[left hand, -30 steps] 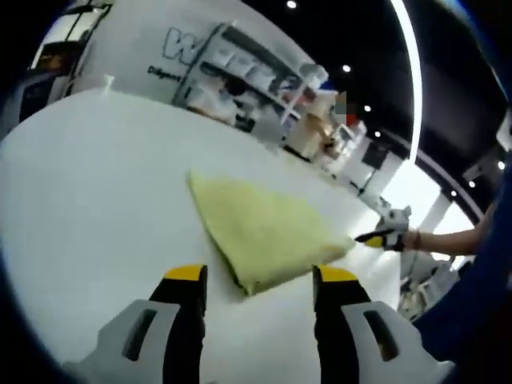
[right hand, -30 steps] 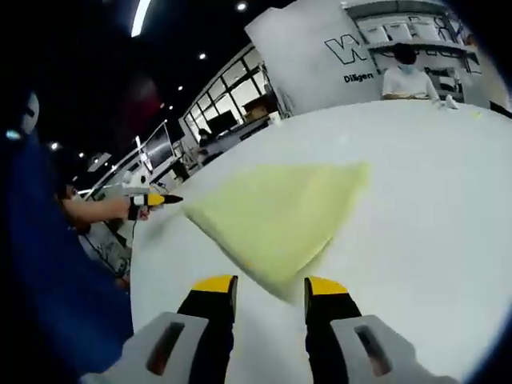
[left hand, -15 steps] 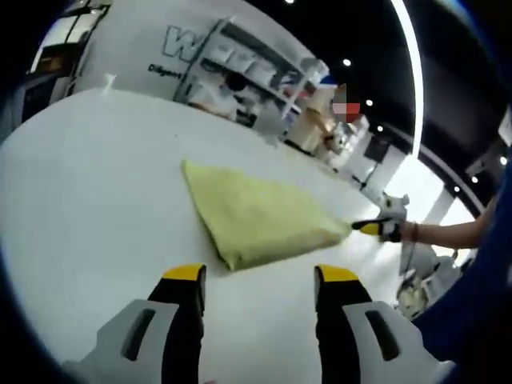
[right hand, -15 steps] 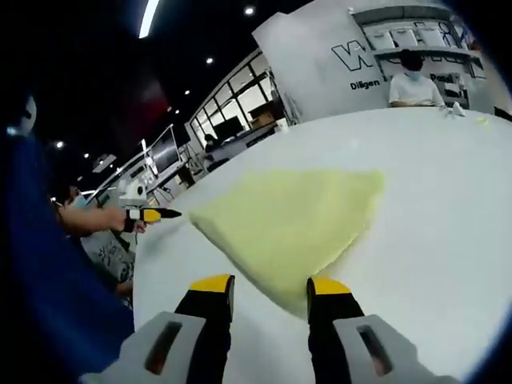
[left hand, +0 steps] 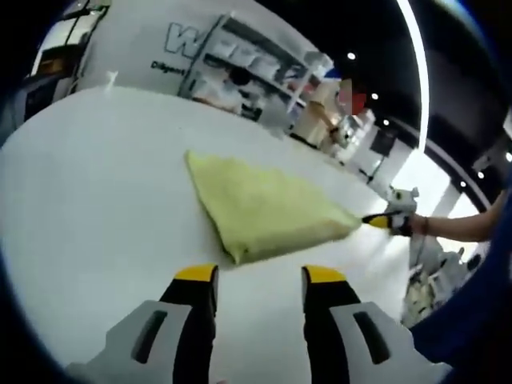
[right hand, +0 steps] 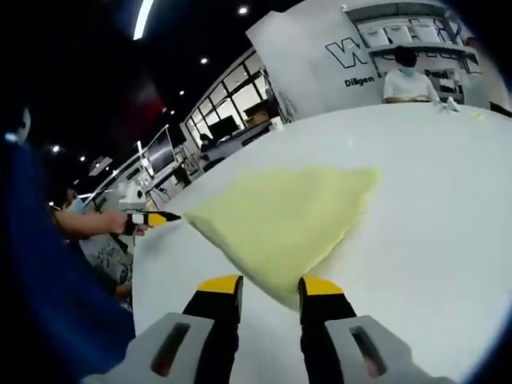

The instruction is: Fold the garment on the visible template until the final outline fits inside the template.

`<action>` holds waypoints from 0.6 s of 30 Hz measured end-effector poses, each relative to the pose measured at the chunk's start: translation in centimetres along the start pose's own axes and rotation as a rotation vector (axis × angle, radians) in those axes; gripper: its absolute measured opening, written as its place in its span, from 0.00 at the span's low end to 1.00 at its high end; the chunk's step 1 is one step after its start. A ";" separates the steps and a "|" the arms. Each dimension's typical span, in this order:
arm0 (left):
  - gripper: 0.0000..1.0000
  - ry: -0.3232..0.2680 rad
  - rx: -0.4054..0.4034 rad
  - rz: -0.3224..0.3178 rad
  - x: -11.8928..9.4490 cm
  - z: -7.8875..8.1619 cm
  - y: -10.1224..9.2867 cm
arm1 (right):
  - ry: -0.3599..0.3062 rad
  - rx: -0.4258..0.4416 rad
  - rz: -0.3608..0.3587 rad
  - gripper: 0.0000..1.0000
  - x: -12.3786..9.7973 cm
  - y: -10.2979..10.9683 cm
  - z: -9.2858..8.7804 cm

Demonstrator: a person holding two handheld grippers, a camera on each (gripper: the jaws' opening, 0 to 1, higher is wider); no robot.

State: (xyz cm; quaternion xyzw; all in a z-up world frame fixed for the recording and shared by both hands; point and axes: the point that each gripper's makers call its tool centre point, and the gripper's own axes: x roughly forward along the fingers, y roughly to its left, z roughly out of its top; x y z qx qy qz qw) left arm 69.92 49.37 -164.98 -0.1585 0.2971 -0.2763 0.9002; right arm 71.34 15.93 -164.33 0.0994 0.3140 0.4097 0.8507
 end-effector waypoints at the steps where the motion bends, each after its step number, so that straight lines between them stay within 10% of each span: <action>1: 0.36 0.011 0.021 0.015 0.4 0.1 0.4 | 0.000 0.002 -0.001 0.22 0.0 0.3 0.0; 18: 0.13 0.080 0.141 0.028 2.9 0.6 1.2 | 0.008 0.018 -0.019 0.15 0.0 -1.0 -0.1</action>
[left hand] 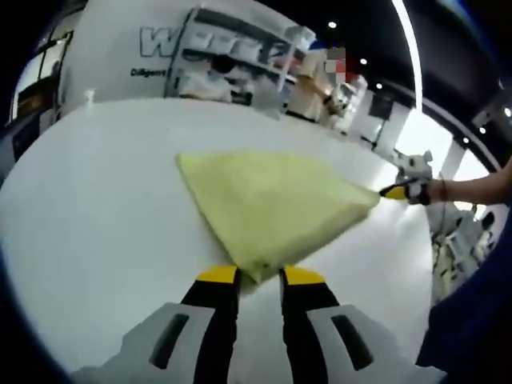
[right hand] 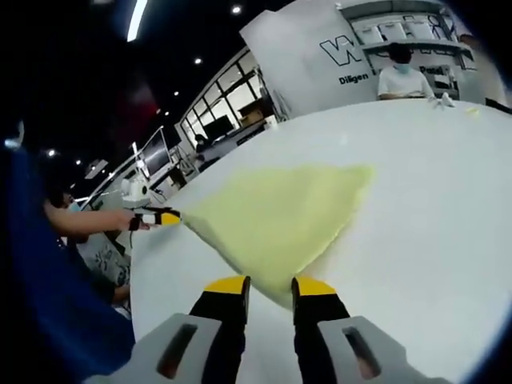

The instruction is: Fold the garment on the visible template until the final outline fits inside the template.

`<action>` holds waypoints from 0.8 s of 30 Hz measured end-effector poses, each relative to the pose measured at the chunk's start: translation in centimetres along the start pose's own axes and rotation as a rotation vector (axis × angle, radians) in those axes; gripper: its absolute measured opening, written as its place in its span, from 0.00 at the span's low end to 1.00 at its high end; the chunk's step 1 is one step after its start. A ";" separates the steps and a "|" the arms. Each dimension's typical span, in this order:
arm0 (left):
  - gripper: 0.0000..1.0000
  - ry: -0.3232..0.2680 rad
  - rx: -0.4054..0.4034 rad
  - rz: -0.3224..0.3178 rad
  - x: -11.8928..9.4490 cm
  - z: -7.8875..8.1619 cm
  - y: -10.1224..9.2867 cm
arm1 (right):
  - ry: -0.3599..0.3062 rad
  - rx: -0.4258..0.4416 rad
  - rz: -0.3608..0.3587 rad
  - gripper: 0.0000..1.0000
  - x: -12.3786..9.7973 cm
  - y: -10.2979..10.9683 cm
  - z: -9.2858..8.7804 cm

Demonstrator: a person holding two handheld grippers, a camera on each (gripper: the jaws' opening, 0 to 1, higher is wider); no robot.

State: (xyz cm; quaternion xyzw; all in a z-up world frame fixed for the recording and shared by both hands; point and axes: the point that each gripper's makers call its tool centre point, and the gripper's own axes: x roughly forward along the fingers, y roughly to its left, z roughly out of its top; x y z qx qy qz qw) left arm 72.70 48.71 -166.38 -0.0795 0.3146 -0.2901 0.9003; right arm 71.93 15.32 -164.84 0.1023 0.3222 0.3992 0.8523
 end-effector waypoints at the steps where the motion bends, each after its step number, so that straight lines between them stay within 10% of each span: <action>1: 0.12 0.005 0.015 -0.002 0.0 0.0 0.0 | -0.001 0.001 -0.001 0.15 0.0 -0.1 0.0; 24: 0.00 0.043 0.126 0.056 -0.3 -0.3 0.7 | 0.004 0.016 -0.050 0.00 -0.3 -1.9 -0.2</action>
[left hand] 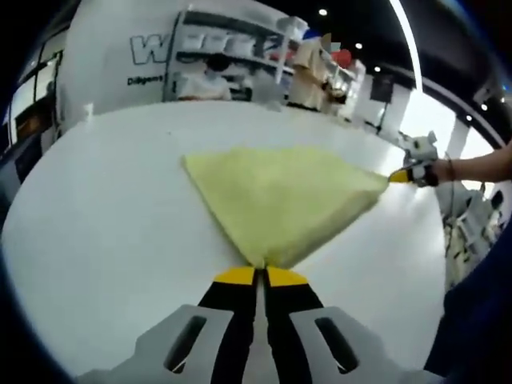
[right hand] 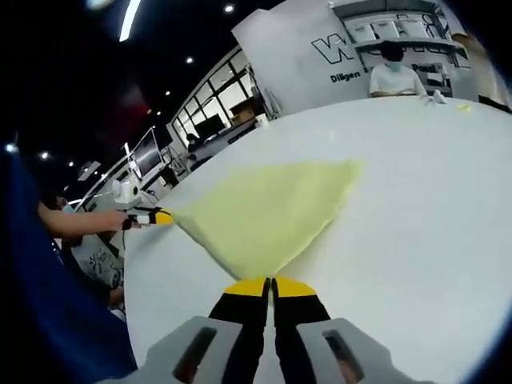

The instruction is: Fold the garment on the visible template until the final outline fits inside the template.

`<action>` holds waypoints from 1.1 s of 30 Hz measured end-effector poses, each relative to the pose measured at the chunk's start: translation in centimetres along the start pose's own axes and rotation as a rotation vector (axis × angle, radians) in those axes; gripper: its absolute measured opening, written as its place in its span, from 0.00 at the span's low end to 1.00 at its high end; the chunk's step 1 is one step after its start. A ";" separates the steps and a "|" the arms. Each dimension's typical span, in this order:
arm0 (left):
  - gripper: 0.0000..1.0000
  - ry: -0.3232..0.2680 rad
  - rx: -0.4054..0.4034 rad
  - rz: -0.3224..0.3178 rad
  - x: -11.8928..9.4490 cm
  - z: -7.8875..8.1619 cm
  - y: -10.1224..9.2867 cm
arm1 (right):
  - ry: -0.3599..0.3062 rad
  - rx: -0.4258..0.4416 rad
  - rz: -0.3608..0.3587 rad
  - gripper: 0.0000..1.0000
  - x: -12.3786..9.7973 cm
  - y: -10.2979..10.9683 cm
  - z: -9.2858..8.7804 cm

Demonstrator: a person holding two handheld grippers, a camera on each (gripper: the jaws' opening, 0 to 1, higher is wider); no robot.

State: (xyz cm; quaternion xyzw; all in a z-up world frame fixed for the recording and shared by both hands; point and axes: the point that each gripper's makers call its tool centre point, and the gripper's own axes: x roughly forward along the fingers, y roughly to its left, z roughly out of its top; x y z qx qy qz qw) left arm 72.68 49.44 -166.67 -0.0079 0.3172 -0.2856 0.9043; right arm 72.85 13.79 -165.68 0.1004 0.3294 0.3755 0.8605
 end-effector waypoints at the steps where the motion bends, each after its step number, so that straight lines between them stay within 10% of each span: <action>1: 0.00 0.003 0.002 0.000 -0.1 -0.1 0.1 | 0.001 0.001 0.000 0.00 0.0 0.0 0.0; 21: 0.00 0.033 0.152 -0.085 -3.4 -0.7 -2.1 | 0.003 0.039 0.042 0.00 -2.7 2.5 -0.2; 33: 0.00 0.087 0.203 -0.136 -6.1 -4.4 -4.1 | 0.005 0.089 0.075 0.00 -5.6 5.4 -4.6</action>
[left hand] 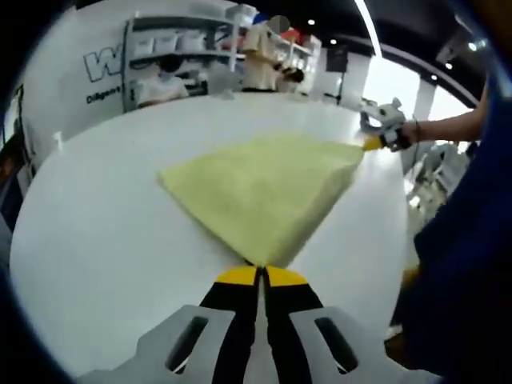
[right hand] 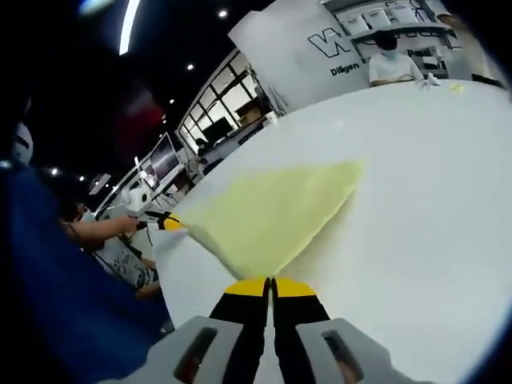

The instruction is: Fold the garment on the visible template until the final outline fits inside the template.

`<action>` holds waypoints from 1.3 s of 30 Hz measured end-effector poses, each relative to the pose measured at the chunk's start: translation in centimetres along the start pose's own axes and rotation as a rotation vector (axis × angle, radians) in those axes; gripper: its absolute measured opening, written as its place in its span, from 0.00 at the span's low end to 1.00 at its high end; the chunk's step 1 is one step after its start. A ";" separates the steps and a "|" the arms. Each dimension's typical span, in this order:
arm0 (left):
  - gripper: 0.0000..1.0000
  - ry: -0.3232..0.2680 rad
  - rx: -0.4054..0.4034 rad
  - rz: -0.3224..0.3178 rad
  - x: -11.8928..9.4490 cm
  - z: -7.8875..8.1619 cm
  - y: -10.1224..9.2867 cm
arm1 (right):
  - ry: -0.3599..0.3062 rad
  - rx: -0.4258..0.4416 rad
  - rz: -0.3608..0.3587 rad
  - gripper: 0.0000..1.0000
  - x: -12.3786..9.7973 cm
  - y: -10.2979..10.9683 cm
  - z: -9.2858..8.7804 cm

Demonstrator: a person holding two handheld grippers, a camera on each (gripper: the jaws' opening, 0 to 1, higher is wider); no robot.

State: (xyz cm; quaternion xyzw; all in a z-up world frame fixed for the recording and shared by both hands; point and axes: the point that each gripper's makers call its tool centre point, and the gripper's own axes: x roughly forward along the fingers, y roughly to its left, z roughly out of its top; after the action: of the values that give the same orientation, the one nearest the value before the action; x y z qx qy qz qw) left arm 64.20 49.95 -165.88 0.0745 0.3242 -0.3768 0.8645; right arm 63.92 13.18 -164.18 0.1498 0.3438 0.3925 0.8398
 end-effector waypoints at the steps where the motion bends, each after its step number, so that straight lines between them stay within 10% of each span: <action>1: 0.00 -0.001 -0.001 -0.002 -0.2 -0.1 -0.3 | 0.000 0.000 -0.001 0.00 -0.1 0.1 -0.2; 18: 0.01 -0.077 -0.111 0.129 -4.1 -1.0 2.4 | -0.051 -0.014 -0.130 0.03 -2.4 -1.3 0.4; 23: 0.10 -0.161 -0.070 0.075 -0.8 4.3 -1.1 | -0.069 -0.177 -0.013 0.06 3.7 4.4 4.3; 29: 0.09 -0.200 -0.029 -0.044 6.6 8.9 -5.6 | 0.024 -0.309 0.086 0.06 12.9 8.7 4.2; 39: 0.06 -0.128 -0.022 -0.110 11.3 8.5 -8.0 | 0.067 -0.350 0.090 0.00 17.4 10.6 2.3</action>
State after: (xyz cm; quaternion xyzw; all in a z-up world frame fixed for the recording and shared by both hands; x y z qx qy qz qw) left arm 68.63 34.34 -165.33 0.0229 0.2760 -0.4239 0.8623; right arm 67.54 33.32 -164.95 0.0035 0.2909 0.4882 0.8229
